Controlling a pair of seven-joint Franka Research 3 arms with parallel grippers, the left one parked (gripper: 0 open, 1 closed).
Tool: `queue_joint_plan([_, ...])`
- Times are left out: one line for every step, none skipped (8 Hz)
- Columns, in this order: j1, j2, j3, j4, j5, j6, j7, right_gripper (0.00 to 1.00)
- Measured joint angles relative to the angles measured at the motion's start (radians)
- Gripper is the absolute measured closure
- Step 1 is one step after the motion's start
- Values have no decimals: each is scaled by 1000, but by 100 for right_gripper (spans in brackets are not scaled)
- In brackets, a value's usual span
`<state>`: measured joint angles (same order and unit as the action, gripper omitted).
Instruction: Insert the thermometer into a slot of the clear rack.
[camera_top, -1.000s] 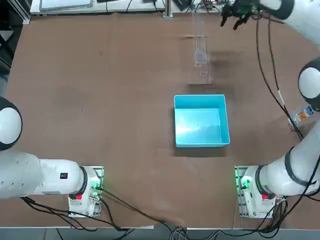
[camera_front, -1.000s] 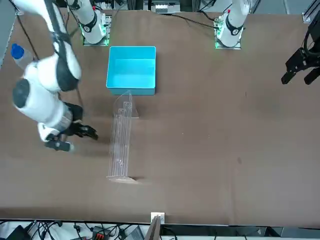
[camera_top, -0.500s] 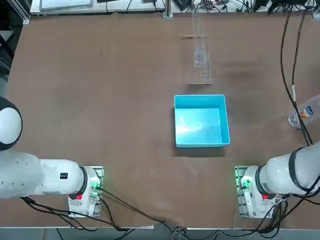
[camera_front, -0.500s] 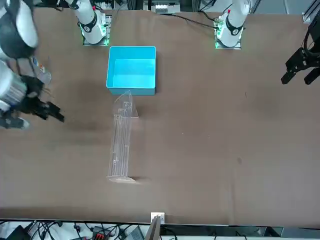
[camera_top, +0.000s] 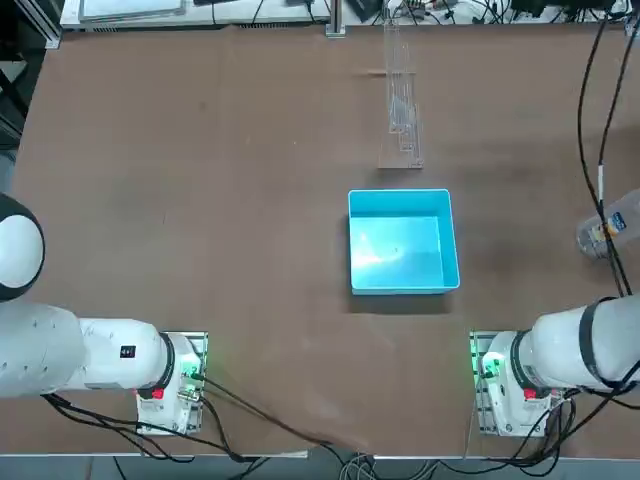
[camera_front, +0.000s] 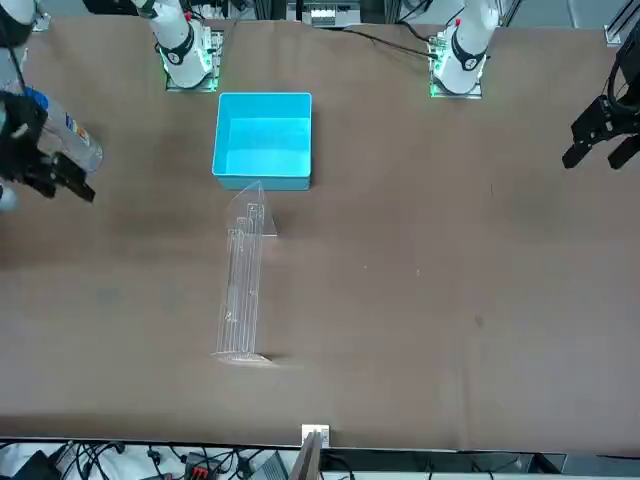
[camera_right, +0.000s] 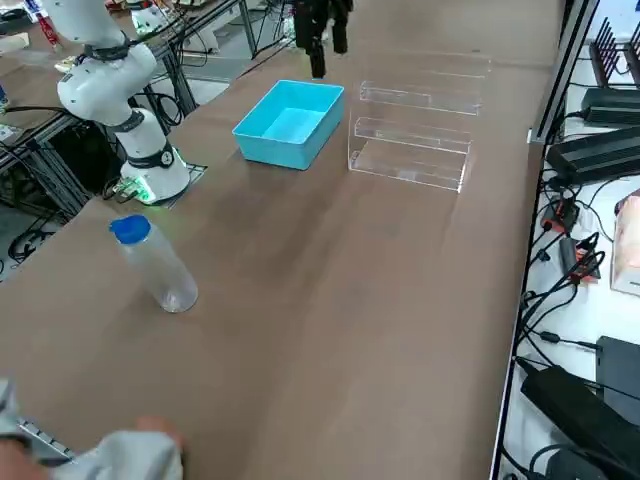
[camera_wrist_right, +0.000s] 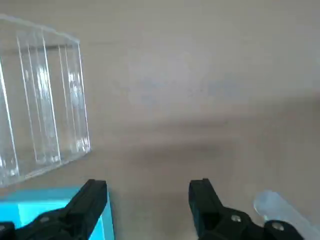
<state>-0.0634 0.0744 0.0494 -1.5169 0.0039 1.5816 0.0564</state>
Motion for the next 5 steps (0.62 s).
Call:
queue_joint_plan([-1, -16, -16, 14, 0, -47, -35, 0])
queue_joint_plan([-1, -38, -23, 16, 0, -75, -68, 0])
queue_joint_plan([2, -59, -23, 16, 0, -97, -87, 0])
queue_joint_plan([12, -76, -22, 16, 1, -118, -95, 0])
queue_joint_plan([29, -86, -22, 16, 1, -131, -95, 0])
